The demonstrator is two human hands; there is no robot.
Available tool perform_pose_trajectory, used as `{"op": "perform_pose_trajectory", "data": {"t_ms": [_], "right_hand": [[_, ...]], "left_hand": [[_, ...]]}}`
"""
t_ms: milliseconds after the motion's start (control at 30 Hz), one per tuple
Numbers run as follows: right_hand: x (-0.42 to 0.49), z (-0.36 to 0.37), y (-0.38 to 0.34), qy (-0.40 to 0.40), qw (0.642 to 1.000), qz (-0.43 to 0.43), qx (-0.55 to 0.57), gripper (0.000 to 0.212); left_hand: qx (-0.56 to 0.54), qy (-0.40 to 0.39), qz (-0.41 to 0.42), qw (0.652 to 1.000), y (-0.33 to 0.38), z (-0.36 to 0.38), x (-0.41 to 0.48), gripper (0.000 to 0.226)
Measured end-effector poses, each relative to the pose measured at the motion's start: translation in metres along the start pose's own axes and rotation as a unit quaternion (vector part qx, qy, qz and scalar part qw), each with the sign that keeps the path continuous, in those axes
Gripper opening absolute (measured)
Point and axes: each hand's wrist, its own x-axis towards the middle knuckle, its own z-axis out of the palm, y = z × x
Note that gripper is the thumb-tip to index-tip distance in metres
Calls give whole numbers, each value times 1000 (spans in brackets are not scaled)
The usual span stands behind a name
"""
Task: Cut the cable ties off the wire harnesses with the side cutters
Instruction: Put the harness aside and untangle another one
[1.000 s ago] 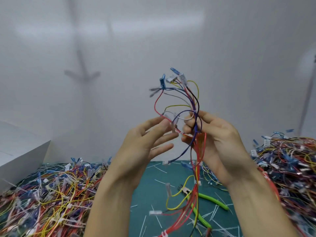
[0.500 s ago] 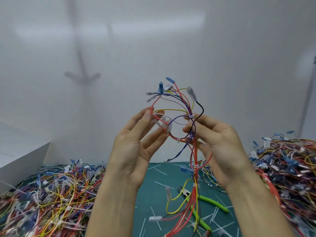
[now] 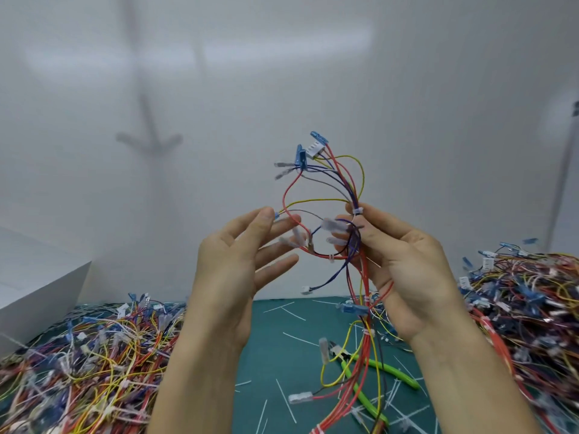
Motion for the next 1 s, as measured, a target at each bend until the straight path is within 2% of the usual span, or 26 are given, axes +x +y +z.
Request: {"op": "perform_pose_trajectory", "data": {"t_ms": [100,200,400,700,800,900,1000], "right_hand": [[0,-1,-2,9,1000,6,24,23],[0,-2,-3,6,999,19,46,18],[1,-5,-2,12,998,45,53,38],[2,-6,-4,24,997,45,60,31],[2,-6,-5,29,997,36,61,30],[1,-6,-5,33,997,25,63,27],[0,-6,-5,34,997,19,62,29]], "left_hand": [[39,-46,-38,997,-2,-3,1,31],[73,-93,-32,992,-3,-3,0,39],[87,-66,5,994,-9,-2,0,16],[116,-57,-10,992,-8,-5,1,12],[227,-57,-52,971,-13,-4,3,32],[361,-93,-77,925,-19,-4,4,52],[377,-138,-29,915,-19,0,2,45]]}}
